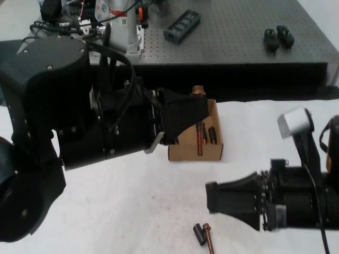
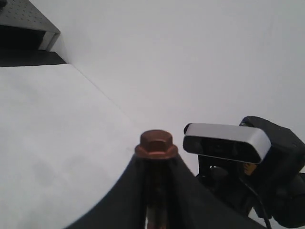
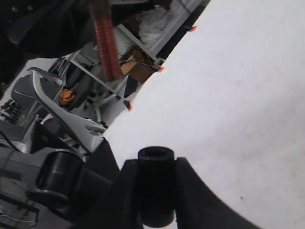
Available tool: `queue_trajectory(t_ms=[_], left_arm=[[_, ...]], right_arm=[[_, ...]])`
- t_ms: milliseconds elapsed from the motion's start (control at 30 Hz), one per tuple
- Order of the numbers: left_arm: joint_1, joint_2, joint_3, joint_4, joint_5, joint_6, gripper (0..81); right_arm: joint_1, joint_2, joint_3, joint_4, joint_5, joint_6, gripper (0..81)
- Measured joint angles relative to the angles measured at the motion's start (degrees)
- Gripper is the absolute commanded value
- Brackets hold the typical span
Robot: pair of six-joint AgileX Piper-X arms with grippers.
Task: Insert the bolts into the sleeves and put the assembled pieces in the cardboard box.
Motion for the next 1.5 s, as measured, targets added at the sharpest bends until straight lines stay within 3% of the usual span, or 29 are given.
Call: queue_trajectory(t_ms=[367, 1000, 1100, 1267, 1300, 1367, 1500], left_arm=[[0.00, 0.00, 0.00, 0.00, 1.22, 0.03, 0.7], [0.12, 0.00, 0.00, -0.25, 3.93, -0.88, 0.3], [0.12, 0.00, 0.00, 0.16, 4.30, -1.37, 9.2], [0.12, 0.00, 0.00, 1.28, 4.27, -1.92, 49.8], [0.12, 0.00, 0.00, 1.66, 3.98, -1.92, 53.6], [0.12, 0.00, 0.00, 2.71, 3.55, -2.13, 52.5], [0.12, 0.00, 0.00, 3.76, 2.15, -2.10, 49.4]], right_arm=[[0.00, 5.37, 0.00, -17.12, -4.56, 7.93, 1.1], [0.00, 9.35, -2.90, -23.76, -4.90, 8.75, 1.1], [0.00, 9.35, -2.90, -26.00, -4.16, 8.75, 1.1], [-0.60, 9.48, -2.90, -27.21, -3.01, 7.45, 1.1], [-1.18, 9.48, -3.04, -27.04, -1.95, 6.70, 1.1], [-3.55, 9.48, -3.25, -24.87, 4.00, 3.54, 1.1], [-5.19, 10.02, -4.22, -21.87, 8.58, 0.06, 1.1]])
